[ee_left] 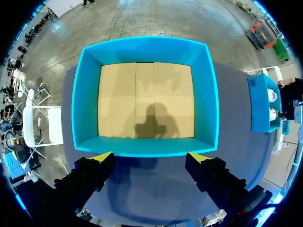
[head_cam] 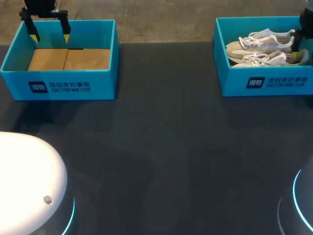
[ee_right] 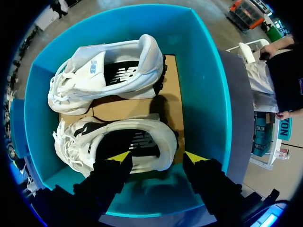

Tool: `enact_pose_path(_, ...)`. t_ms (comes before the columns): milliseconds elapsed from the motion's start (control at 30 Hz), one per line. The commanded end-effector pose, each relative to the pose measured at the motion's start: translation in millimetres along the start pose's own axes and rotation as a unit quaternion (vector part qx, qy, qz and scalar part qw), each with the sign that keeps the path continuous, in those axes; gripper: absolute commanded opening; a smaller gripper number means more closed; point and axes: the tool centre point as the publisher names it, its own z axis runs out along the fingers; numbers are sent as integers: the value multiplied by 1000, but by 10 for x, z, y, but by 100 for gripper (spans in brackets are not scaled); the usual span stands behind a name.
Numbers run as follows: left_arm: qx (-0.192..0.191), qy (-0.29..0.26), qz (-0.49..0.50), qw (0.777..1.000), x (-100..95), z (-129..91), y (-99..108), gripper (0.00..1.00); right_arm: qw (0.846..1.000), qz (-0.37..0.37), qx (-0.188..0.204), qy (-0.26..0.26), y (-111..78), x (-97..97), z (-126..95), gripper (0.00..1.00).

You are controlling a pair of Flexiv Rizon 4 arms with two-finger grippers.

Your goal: Take the shoe out of the shoebox, open the shoe tongue, remove and reinsert the insole, then place the shoe into the shoebox

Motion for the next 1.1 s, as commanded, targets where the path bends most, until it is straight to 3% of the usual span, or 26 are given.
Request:
enact_pose_path(33, 0, 0, 0, 1000, 0, 0, 0, 100, 1000, -1, 2, -1, 50, -11, 17, 70)
enact_pose_path(200, 0, 0, 0, 1000, 0, 0, 0, 100, 1000, 1, 4, -3, 79, -78, 91, 77)
enact_pose_path(267, 0, 0, 0, 1000, 0, 0, 0, 100, 1000, 1, 6, -3, 96, -106, 121, 75)
enact_pose_path(433, 0, 0, 0, 1000, 0, 0, 0, 100, 1000, -2, 12, -3, 145, -147, 183, 85)
enact_pose_path(533, 0, 0, 0, 1000, 0, 0, 0, 100, 1000, -5, 14, -1, 173, -170, 249, 78)
enact_pose_path(900, 0, 0, 0, 1000, 0, 0, 0, 100, 999, -34, 20, -2, 167, -164, 359, 80)
enact_pose_path(967, 0, 0, 0, 1000, 0, 0, 0, 100, 999, -40, 19, -1, 158, -161, 368, 71)
enact_pose_path(1100, 0, 0, 0, 1000, 0, 0, 0, 100, 999, -51, 14, 2, 125, -141, 381, 71)
